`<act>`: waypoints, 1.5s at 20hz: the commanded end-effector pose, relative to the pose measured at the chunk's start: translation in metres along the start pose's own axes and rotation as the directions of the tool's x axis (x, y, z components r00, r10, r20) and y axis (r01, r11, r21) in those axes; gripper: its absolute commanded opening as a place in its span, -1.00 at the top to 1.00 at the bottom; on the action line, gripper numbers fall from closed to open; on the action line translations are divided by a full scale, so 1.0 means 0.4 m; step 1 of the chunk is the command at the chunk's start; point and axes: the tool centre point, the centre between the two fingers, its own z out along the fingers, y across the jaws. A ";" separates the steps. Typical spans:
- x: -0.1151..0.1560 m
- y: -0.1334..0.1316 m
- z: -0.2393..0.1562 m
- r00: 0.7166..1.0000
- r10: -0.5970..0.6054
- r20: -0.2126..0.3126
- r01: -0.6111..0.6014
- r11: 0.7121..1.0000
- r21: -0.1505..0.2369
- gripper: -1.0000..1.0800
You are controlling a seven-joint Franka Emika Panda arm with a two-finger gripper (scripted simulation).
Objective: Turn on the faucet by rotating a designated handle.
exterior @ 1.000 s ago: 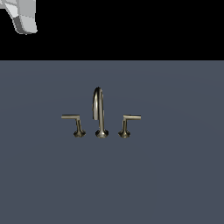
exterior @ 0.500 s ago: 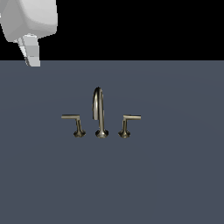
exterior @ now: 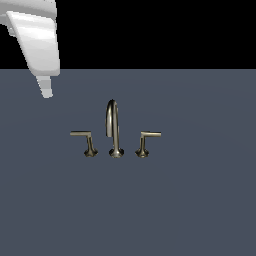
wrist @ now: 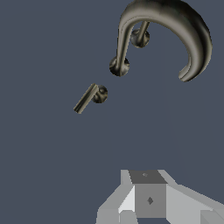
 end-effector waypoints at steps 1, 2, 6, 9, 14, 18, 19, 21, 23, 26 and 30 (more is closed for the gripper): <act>0.007 -0.023 0.025 0.999 0.042 0.000 -0.042 0.999 0.002 1.00; 0.010 -0.031 0.035 0.998 0.058 0.000 -0.058 0.998 0.002 1.00; 0.024 -0.063 0.073 0.993 0.121 -0.001 -0.121 0.993 0.004 1.00; 0.036 -0.087 0.102 0.986 0.167 -0.001 -0.167 0.986 0.004 1.00; 0.060 -0.125 0.151 0.969 0.245 -0.004 -0.245 0.969 0.005 1.00; 0.083 -0.155 0.193 0.950 0.311 -0.006 -0.311 0.950 0.005 1.00; 0.090 -0.163 0.204 0.944 0.329 -0.007 -0.329 0.944 0.005 1.00; 0.105 -0.180 0.227 0.931 0.365 -0.009 -0.365 0.931 0.005 1.00; 0.121 -0.196 0.252 0.916 0.402 -0.011 -0.402 0.916 0.005 1.00; 0.145 -0.218 0.286 0.891 0.454 -0.013 -0.454 0.891 0.006 1.00; 0.175 -0.243 0.326 0.858 0.514 -0.016 -0.514 0.858 0.007 1.00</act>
